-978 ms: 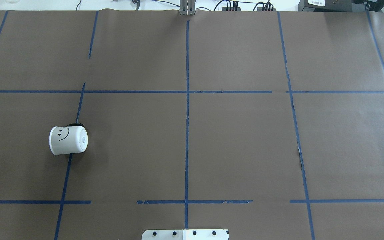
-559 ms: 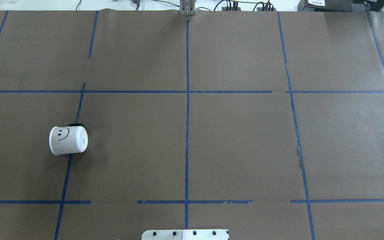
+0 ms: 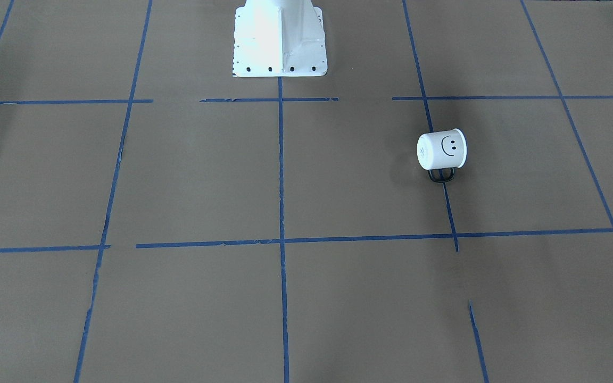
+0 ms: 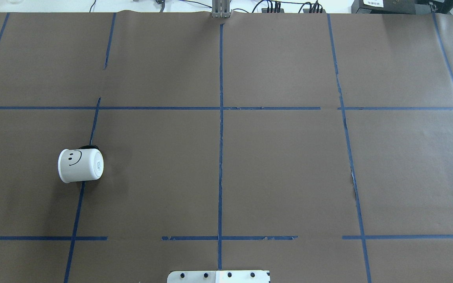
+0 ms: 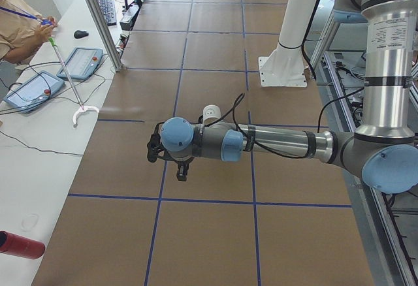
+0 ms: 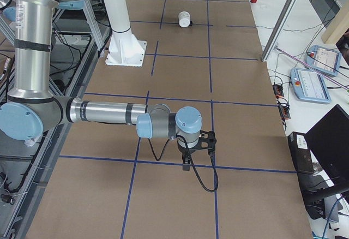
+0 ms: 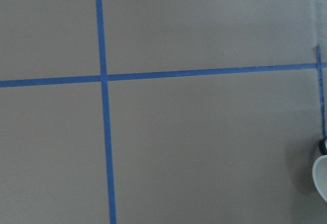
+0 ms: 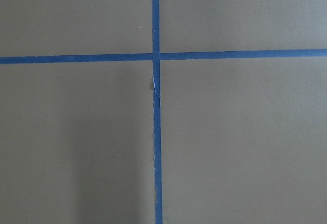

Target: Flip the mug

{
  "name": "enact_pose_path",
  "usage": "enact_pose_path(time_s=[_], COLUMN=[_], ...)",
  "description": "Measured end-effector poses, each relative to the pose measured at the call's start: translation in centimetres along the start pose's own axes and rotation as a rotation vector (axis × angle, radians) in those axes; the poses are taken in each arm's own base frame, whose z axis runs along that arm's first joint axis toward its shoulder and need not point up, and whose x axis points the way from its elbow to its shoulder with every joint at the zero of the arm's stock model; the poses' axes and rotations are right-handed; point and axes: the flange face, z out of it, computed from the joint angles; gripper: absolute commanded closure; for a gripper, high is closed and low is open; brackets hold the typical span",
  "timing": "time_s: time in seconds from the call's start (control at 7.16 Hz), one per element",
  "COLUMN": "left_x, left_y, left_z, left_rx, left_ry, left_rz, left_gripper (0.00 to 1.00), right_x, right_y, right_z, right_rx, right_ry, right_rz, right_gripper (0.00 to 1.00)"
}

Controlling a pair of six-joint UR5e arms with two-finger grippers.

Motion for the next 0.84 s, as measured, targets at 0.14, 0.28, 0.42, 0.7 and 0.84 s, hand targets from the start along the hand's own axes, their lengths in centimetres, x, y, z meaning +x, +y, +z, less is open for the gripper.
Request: enact_pose_path(time_s=[0.14, 0.28, 0.42, 0.7, 0.84], left_x=[0.2, 0.2, 0.6, 2.1, 2.8], left_y=[-0.2, -0.3, -0.4, -0.2, 0.2], left_z=[0.9, 2.0, 3.1, 5.7, 7.1], left_rx=[0.029, 0.057, 0.094, 0.151, 0.168], left_ry=[0.014, 0.014, -0.001, 0.016, 0.043], left_rz=[-0.031, -0.061, -0.095, -0.139, -0.160], left_gripper=[0.00, 0.00, 0.00, 0.00, 0.00], right_x=[0.0, 0.0, 0.0, 0.0, 0.0], right_y=[0.0, 0.0, 0.0, 0.0, 0.0], right_z=[0.0, 0.0, 0.0, 0.0, 0.0], right_rx=[0.000, 0.000, 0.000, 0.000, 0.000], right_ry=[0.000, 0.000, 0.000, 0.000, 0.000], right_rz=[0.000, -0.001, 0.000, 0.000, 0.000], right_gripper=[0.00, 0.00, 0.00, 0.00, 0.00])
